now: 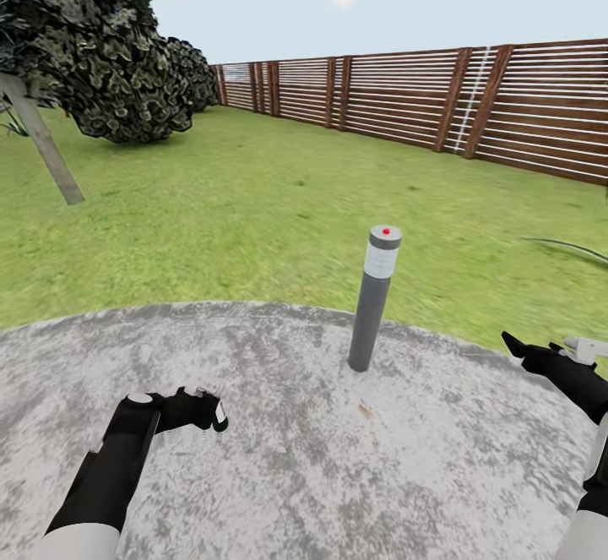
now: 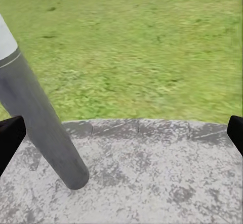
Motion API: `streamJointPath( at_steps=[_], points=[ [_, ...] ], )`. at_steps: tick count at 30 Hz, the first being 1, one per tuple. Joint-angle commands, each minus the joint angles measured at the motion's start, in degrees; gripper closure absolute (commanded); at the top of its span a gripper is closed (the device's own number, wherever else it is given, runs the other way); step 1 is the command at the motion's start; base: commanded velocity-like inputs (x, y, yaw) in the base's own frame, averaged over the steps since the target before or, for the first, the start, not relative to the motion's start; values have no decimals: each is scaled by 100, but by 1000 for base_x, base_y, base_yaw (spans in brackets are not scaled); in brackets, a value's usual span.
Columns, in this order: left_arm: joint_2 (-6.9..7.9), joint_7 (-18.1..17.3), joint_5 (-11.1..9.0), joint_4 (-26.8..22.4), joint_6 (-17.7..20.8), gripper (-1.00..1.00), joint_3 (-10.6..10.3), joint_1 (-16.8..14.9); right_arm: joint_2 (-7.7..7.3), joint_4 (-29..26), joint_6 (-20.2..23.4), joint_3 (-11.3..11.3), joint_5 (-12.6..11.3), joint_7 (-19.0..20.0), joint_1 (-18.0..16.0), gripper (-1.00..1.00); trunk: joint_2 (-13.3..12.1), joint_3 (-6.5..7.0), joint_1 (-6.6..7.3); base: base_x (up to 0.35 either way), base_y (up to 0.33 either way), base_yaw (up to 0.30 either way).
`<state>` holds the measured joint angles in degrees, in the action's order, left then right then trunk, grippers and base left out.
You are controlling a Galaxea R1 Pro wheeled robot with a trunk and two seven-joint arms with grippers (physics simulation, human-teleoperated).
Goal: Pick up the pesticide atomizer in the garden and spray insectifuge to fully cover both potted plants in the garden.
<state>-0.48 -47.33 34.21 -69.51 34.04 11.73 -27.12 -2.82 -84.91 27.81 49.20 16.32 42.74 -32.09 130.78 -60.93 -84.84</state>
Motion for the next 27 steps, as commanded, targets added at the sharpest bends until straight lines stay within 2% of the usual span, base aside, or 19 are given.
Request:
streamJointPath(
  at_steps=[1,9,17,20,25,27],
  points=[
    [-5,-48,33,-5,24,100,14,-4,1,-8,17,11,46,50,-8,-100,2,-5,-2,272,133,-25],
    [-5,-48,33,-4,24,100,14,-4,1,-8,15,11,46,50,-8,-100,2,-4,-2,266,154,14],
    [-5,-48,31,-9,24,100,14,-4,1,-8,14,11,46,50,-8,-100,2,-16,-2,260,210,234],
    [-5,-48,32,-7,24,100,14,-4,4,-8,14,11,46,50,-8,-100,2,-19,-2,255,193,84],
    [-5,-52,33,-8,24,100,14,-4,45,2,7,14,73,75,22,-100,2,-19,-2,43,28,8],
    [-5,-55,33,-8,24,100,14,-4,139,-3,6,18,81,90,32,-100,2,-19,-2,4,3,1]
  ],
)
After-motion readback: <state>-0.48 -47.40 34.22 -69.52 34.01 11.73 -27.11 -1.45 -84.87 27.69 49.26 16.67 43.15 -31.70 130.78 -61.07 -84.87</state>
